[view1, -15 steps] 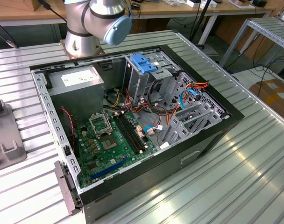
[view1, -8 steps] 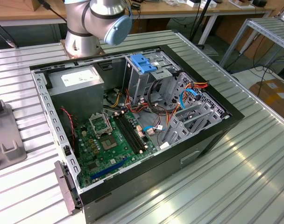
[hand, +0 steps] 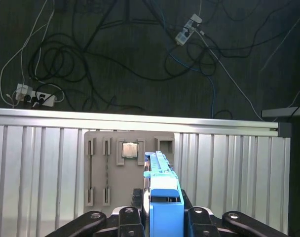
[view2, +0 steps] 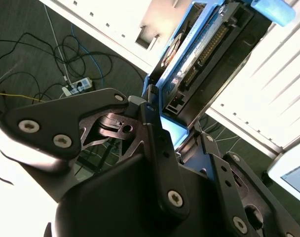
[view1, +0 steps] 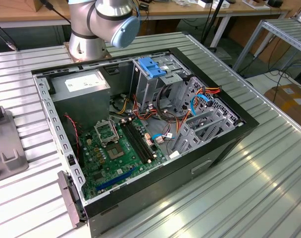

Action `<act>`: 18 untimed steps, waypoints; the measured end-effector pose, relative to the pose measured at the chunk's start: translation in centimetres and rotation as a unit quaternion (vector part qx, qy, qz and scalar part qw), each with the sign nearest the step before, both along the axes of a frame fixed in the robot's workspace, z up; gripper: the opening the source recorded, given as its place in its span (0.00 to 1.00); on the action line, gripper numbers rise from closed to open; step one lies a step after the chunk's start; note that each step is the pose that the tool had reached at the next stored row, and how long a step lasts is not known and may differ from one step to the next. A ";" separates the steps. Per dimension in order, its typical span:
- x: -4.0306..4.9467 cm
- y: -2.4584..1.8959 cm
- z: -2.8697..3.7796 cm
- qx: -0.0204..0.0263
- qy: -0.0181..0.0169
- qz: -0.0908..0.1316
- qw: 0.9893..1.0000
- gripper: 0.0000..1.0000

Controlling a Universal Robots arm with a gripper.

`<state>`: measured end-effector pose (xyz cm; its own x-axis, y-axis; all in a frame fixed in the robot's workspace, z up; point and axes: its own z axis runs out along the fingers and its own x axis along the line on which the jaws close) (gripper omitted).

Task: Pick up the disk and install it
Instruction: 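Pick up the disk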

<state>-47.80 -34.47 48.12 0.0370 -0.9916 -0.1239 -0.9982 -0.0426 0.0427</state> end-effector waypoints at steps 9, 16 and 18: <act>0.00 -0.54 0.00 0.000 0.000 0.000 1.000 0.37; 0.00 -1.04 0.00 0.000 0.000 0.000 1.000 0.37; 0.00 -1.24 0.00 0.000 0.000 0.000 1.000 0.37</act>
<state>-47.81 -35.71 48.12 0.0370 -0.9916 -0.1239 -0.9982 -0.0426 0.0427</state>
